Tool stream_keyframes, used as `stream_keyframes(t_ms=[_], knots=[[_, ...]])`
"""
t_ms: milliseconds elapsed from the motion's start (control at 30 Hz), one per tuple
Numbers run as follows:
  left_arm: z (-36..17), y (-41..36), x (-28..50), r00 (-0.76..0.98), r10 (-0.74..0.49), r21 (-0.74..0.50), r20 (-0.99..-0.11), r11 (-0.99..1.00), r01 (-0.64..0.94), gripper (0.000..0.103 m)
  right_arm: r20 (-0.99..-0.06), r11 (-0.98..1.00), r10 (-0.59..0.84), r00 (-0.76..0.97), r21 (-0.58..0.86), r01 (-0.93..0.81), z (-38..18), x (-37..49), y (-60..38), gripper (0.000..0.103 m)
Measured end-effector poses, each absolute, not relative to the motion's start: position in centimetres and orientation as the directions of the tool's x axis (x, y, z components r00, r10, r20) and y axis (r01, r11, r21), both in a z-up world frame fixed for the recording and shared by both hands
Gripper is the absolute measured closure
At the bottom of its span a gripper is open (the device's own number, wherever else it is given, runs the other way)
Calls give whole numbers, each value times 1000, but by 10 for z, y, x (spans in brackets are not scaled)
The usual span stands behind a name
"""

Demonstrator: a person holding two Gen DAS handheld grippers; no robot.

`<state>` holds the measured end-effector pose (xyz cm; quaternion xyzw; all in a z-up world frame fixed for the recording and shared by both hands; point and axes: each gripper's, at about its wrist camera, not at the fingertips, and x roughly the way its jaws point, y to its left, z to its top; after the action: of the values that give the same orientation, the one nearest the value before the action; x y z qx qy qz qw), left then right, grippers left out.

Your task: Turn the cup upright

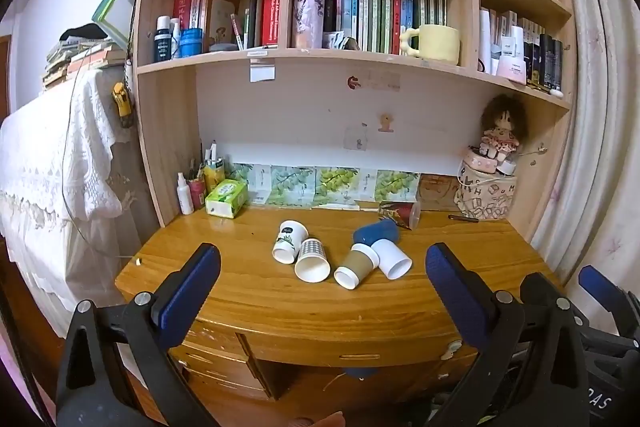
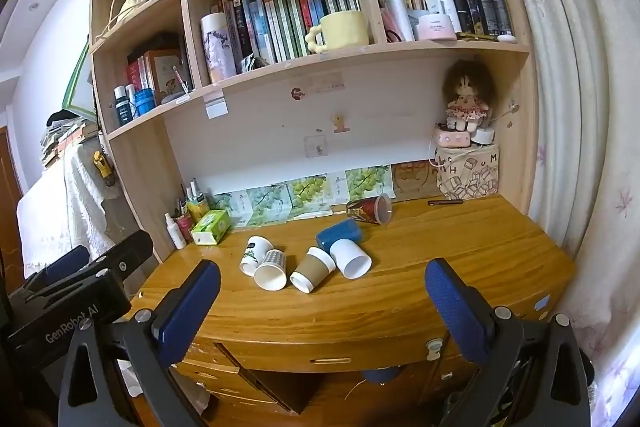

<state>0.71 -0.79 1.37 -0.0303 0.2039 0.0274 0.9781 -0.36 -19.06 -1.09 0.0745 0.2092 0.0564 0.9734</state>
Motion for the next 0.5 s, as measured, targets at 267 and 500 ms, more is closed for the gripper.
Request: stream_keyframes(t_ms=[267, 500], knots=[[16, -10, 9, 921, 55, -26, -386, 997, -70, 1, -387, 983, 134, 912, 166, -74, -9, -2, -193, 0], [13, -15, 7, 917, 58, -22, -395, 997, -72, 1, -388, 983, 135, 912, 168, -73, -9, -2, -194, 0]])
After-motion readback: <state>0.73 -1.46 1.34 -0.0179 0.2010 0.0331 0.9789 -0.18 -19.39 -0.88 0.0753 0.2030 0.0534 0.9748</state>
